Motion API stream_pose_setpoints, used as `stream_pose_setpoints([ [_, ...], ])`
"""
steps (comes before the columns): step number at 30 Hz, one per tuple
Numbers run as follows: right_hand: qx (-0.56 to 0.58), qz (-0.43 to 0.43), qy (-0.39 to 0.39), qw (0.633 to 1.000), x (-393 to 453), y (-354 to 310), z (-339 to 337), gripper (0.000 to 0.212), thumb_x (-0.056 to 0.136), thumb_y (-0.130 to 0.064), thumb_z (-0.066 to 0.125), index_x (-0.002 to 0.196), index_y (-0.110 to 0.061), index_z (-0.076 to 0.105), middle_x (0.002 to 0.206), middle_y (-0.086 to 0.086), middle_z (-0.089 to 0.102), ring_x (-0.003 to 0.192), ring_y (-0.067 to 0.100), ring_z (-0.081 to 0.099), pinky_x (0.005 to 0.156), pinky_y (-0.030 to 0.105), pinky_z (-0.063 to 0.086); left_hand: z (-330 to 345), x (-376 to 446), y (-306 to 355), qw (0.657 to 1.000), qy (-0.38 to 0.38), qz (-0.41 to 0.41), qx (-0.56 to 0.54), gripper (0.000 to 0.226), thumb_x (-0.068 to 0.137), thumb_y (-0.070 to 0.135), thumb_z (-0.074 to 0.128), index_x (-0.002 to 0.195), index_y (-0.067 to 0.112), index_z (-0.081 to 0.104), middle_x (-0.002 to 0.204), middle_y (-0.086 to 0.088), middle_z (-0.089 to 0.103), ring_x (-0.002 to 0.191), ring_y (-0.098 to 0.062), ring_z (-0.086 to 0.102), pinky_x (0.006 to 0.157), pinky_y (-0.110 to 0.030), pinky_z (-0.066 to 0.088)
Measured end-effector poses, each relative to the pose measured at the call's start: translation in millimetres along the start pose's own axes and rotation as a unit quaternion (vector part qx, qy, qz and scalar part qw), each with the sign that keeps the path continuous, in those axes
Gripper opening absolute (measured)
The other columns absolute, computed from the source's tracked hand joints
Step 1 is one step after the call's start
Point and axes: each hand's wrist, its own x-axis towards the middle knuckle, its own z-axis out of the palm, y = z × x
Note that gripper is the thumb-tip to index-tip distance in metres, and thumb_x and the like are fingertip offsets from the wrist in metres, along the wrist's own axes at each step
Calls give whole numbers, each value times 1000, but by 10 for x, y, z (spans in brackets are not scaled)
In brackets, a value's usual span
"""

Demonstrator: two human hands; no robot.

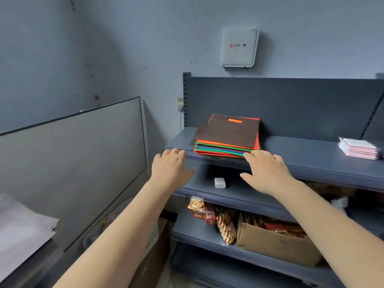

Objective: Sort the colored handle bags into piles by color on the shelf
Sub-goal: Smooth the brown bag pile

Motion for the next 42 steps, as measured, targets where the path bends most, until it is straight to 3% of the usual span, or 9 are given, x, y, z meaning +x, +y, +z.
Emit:
stream_pose_setpoints([
  [12,72,126,-54,988,1408,685,607,46,98,-43,41,135,-16,42,133,4,49,121,23,46,98,36,40,997,1950,325,994,-42,86,-47,51,94,55,39,131,21,46,136,1,49,125,-23,44,96,-36,36],
  [20,154,259,-64,952,1971,924,1035,53,99,-49,32,127,-9,52,121,9,53,110,25,52,86,35,45,1487,2489,432,990,-66,98,-77,52,93,61,29,120,23,53,127,3,56,119,-21,48,102,-37,32],
  [23,161,289,-56,942,2068,960,1141,51,98,-52,33,118,-10,56,114,7,57,95,21,53,72,29,42,1582,2511,465,988,-46,115,-89,52,94,60,30,122,23,53,131,5,54,123,-20,45,103,-35,29],
  [25,178,306,-41,934,2123,974,1179,48,96,-52,39,108,-10,60,109,7,62,87,20,51,68,28,41,1620,2519,493,985,-43,129,-102,55,94,59,29,130,23,49,141,4,47,131,-19,40,108,-34,25],
  [31,278,355,34,892,2183,1027,1209,45,89,-43,61,102,0,64,102,14,68,95,29,61,74,35,48,1634,2574,619,971,-85,184,-126,65,93,63,26,143,24,36,154,4,30,143,-17,22,116,-37,14],
  [34,292,369,72,880,2173,1073,1236,25,87,-31,66,94,-7,62,100,11,66,89,27,56,70,30,41,1613,2594,699,962,-96,212,-141,65,93,63,27,145,24,35,155,6,29,143,-15,22,115,-35,13],
  [37,261,359,125,887,2136,1123,1279,13,91,-22,61,86,-13,53,90,10,64,80,23,48,59,25,35,1587,2642,709,959,-85,214,-164,56,95,59,29,137,25,46,147,6,43,138,-15,33,109,-32,23],
  [39,249,360,169,883,2085,1160,1294,10,93,-17,58,87,-12,51,87,12,62,78,25,46,55,26,30,1566,2705,653,966,-67,183,-170,48,95,56,31,123,25,56,129,3,58,126,-19,47,98,-33,33],
  [42,271,377,217,859,1981,1246,1310,8,92,-9,57,98,-3,57,94,18,63,87,33,52,66,30,35,1582,2816,475,981,-66,103,-150,45,93,57,36,114,25,60,120,2,62,117,-23,51,92,-33,37],
])
